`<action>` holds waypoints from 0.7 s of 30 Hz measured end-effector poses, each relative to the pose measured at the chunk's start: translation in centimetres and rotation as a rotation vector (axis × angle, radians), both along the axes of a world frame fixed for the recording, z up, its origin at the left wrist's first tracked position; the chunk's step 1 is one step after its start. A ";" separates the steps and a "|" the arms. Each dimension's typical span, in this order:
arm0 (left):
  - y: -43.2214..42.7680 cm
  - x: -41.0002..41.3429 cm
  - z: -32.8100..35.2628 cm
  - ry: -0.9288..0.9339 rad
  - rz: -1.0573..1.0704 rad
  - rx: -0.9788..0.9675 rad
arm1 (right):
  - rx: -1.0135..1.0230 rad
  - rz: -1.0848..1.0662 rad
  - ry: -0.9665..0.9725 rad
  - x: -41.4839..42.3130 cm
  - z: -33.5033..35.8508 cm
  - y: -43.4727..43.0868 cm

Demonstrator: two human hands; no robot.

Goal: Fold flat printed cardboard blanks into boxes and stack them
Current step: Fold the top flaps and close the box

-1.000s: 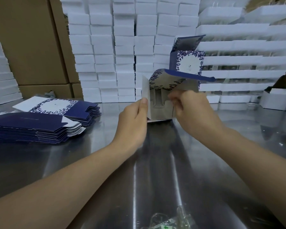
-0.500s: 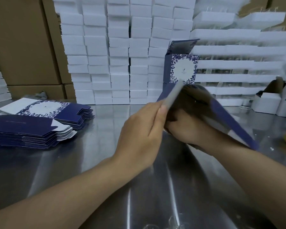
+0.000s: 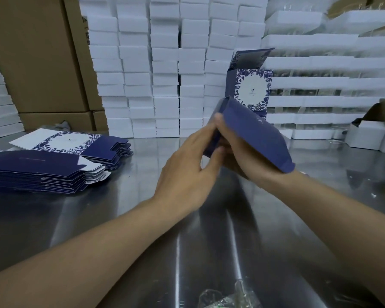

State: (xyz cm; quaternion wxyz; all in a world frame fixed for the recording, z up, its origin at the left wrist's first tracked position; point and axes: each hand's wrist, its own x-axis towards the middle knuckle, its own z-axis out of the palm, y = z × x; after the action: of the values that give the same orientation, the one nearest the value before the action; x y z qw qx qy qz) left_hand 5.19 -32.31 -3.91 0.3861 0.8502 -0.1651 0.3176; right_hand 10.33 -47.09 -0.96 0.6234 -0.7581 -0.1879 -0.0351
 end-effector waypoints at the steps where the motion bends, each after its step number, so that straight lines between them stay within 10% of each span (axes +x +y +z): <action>1: -0.1 0.0 0.0 0.010 -0.026 -0.020 | -0.020 -0.030 -0.022 0.0 0.4 0.0; 7: 0.4 0.6 0.0 -0.009 0.040 -0.296 | 0.046 -0.116 -0.151 -1.8 1.1 0.0; 21: 1.0 1.2 -0.3 -0.022 0.014 -0.251 | 0.044 -0.110 -0.087 -3.1 -0.1 0.0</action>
State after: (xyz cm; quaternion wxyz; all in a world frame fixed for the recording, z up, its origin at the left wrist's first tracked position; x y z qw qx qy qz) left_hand 6.37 -31.27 -4.24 0.4853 0.7929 -0.1224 0.3476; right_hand 7.25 -47.13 -1.10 0.6282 -0.7513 -0.1721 -0.1064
